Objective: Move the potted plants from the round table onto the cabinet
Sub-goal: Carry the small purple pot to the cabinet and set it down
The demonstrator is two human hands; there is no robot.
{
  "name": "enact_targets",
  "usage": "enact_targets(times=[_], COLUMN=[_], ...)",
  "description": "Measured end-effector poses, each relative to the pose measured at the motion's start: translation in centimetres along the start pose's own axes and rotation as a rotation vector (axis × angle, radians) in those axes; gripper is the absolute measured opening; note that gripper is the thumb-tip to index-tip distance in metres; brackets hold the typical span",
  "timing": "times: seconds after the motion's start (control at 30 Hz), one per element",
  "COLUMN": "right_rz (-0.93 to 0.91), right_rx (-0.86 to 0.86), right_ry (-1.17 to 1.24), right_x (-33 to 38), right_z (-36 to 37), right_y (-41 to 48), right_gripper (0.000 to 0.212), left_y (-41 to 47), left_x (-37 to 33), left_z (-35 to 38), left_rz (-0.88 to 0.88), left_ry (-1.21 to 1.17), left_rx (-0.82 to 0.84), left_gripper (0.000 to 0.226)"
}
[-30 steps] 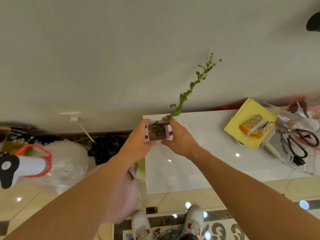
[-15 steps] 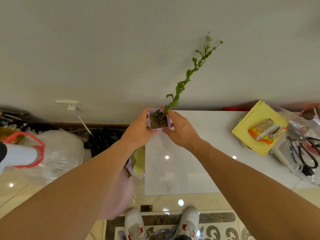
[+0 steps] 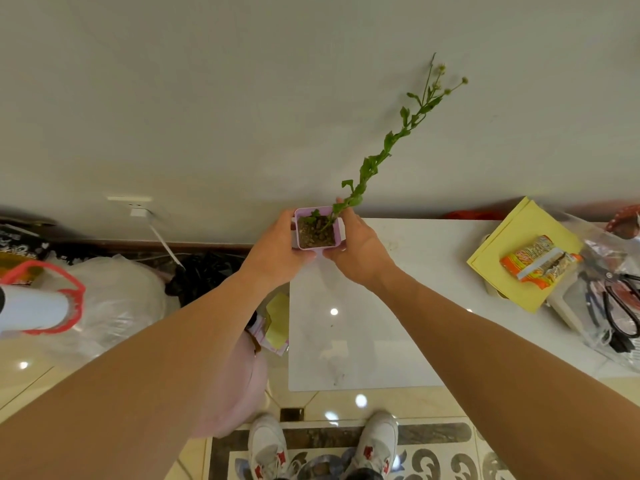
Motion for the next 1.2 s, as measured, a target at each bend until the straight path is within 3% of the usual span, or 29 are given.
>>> enact_targets(times=[0.4,0.5,0.63,0.8,1.2], right_rz=[-0.168,-0.083,0.081,0.118,0.13], right_rx=[-0.039,-0.069,0.014,0.042,0.032], right_ry=[-0.086,0.028,0.078,0.158,0.185], right_x=[0.7,0.0,-1.4,-1.8,-1.8], right_z=[0.8,0.6,0.8,1.0,1.9], right_y=[-2.0,-1.6,-0.4,0.3,0.3], right_gripper=[0.066,0.069,0.08,0.061,0.061], left_y=[0.0,0.0,0.2,0.4,1.0], left_x=[-0.3,-0.4,-0.4,-0.2,0.1], left_z=[0.2,0.2,0.2,-0.1,-0.3], left_rz=[-0.006,-0.017,-0.031,-0.029,-0.055], left_ry=[-0.036,-0.039,-0.051,-0.033,-0.03], left_rx=[-0.021,-0.024,0.013,0.026,0.046], left_gripper=[0.064,0.063,0.061,0.061,0.063])
Point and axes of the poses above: each hand's wrist, its own y-axis towards the middle knuckle, its own z-axis out of the palm, x = y × z, the point moved 5 cm from there along y, towards the middle knuckle, and after that the axes turned 4 degrees about y, right-handed, at the moved point
